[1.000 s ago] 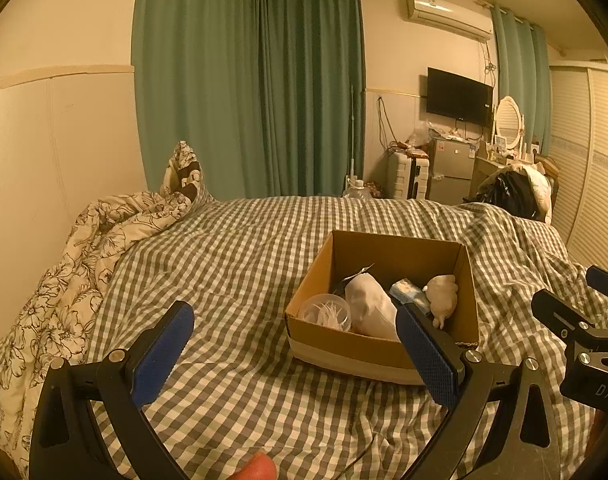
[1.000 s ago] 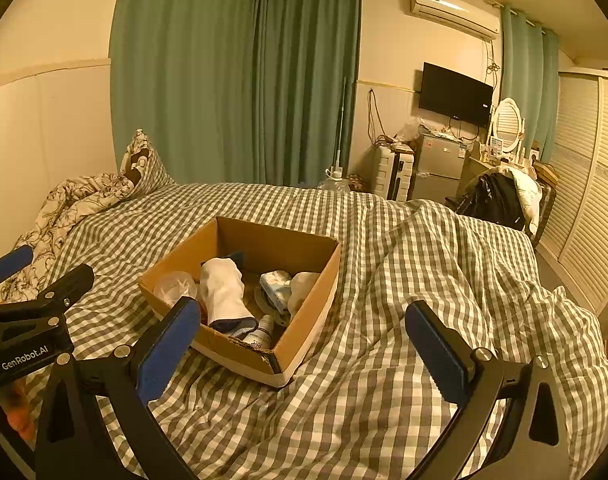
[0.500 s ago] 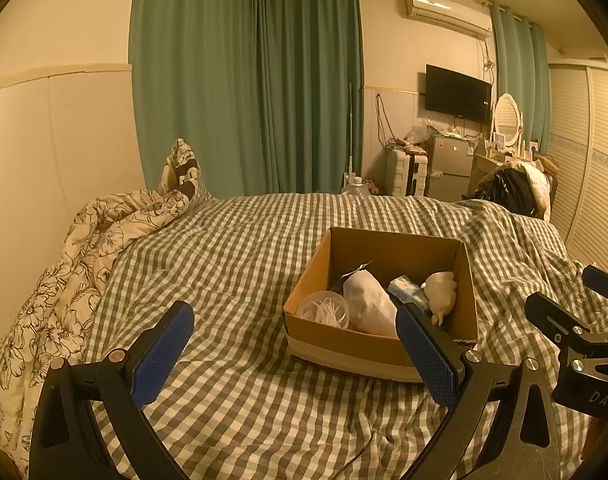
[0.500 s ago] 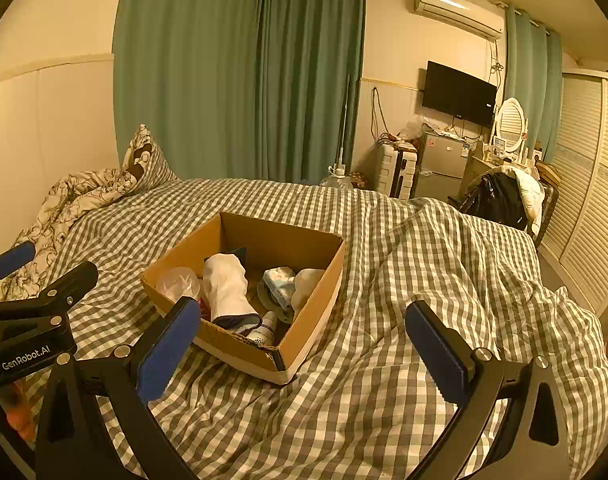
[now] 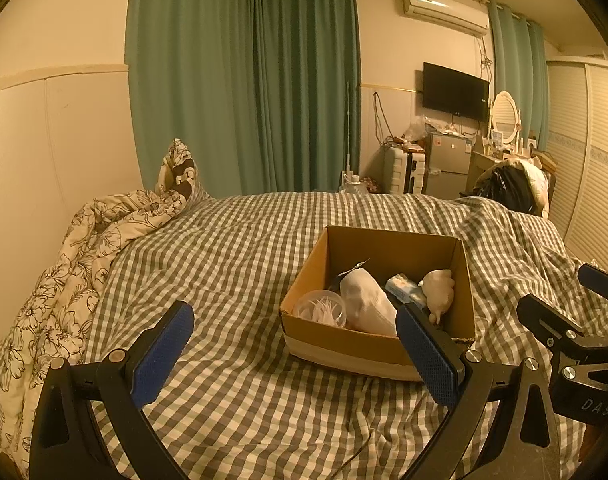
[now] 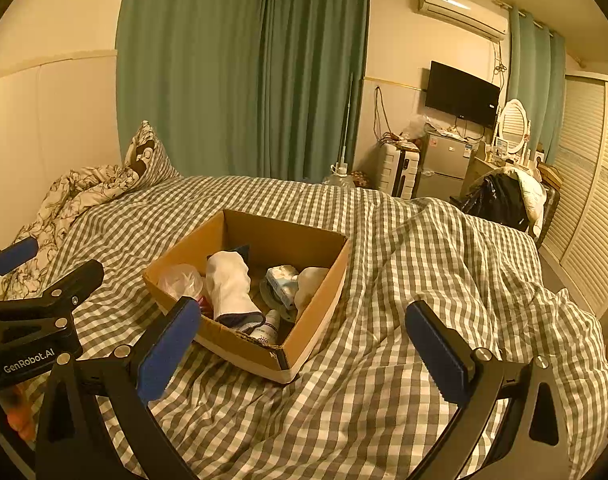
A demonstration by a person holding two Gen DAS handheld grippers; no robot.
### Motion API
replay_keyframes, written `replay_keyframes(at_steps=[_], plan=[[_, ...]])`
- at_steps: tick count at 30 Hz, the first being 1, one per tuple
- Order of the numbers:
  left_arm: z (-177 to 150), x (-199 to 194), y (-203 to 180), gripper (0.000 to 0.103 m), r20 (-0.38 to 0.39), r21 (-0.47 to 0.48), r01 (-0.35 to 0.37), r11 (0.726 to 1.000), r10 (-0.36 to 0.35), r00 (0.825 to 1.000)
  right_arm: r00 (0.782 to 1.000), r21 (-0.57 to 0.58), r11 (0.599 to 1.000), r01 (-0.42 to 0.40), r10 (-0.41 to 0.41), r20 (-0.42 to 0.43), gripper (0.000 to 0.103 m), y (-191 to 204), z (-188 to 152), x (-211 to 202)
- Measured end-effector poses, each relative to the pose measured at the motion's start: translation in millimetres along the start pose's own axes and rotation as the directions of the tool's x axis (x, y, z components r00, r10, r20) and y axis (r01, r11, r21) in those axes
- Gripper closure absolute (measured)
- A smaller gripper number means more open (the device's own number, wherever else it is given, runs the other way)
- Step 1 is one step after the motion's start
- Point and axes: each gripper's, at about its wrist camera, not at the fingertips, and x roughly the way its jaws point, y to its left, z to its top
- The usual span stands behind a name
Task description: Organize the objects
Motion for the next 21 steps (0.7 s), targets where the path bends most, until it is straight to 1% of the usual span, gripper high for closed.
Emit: replay_keyframes(at_steps=[21], plan=[[-5.3, 1.7, -1.0, 0.000, -0.011, 0.001, -0.001, 1.000, 0.001, 1.000, 1.000, -0.006, 1.000, -0.003, 0.003, -0.006, 0.000, 2.1, -2.1, 1.7]])
